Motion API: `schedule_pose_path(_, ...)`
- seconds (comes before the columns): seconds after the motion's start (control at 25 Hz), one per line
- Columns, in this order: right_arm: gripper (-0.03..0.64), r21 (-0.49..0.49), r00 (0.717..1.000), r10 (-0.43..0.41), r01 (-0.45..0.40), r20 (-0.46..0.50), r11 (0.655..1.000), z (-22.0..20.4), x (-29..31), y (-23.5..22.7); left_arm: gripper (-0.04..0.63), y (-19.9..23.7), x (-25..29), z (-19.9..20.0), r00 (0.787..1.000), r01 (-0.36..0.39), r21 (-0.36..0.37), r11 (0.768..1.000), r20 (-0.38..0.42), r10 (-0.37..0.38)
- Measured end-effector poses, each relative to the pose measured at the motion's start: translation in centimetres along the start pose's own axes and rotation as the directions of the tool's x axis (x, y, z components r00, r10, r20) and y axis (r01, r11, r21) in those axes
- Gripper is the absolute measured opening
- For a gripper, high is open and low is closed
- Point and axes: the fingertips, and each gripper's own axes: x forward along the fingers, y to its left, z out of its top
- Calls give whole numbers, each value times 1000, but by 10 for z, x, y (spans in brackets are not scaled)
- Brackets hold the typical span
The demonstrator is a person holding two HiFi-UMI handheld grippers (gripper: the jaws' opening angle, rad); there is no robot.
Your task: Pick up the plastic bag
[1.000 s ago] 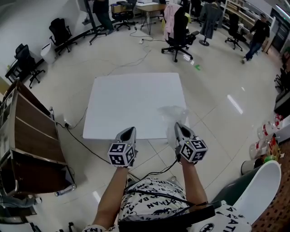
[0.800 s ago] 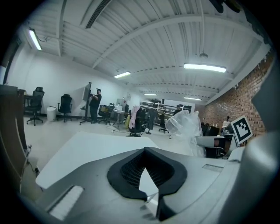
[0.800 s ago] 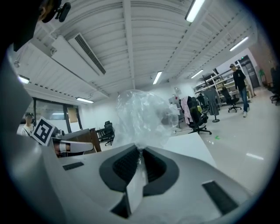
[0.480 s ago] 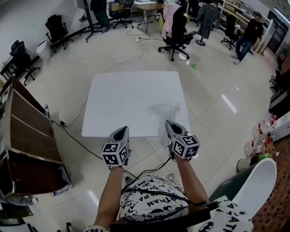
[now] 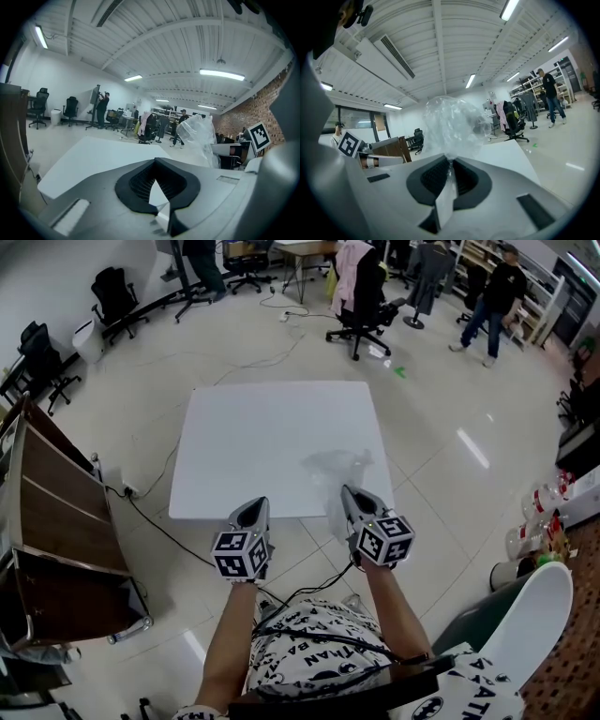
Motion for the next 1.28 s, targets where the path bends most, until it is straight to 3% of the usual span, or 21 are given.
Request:
schedule_pose_path(0.52, 12, 14, 1000, 16, -17, 14, 1000, -4, -1, -4, 6, 6, 2, -4, 1000, -5, 8, 1000, -8, 5)
schedule_pose_path(0.68, 12, 43, 998, -44, 42, 49, 998, 6, -5, -35, 6, 15, 6, -7, 1000, 20, 13, 1000, -25, -19)
schedule_pose_path(0.84, 12, -60, 990, -144, 144, 8, 988, 13, -11, -72, 6, 22, 13, -17, 996, 59, 42, 997, -69, -56)
schedule_pose_path(1.04, 12, -234, 967, -255, 245, -13, 941, 55, -6, -110, 6, 34, 15, -30, 986, 114, 49, 992, -125, -107)
schedule_pose_path(1.16, 12, -318, 965, -264, 249, -2, 915, 87, 11, -124, 6, 43, 20, -36, 984, 110, 26, 994, -143, -106)
schedule_pose_path(1.28, 12, -390, 977, -212, 191, -10, 901, 108, 43, -124, 6, 54, 30, -37, 987, 82, 3, 997, -142, -80)
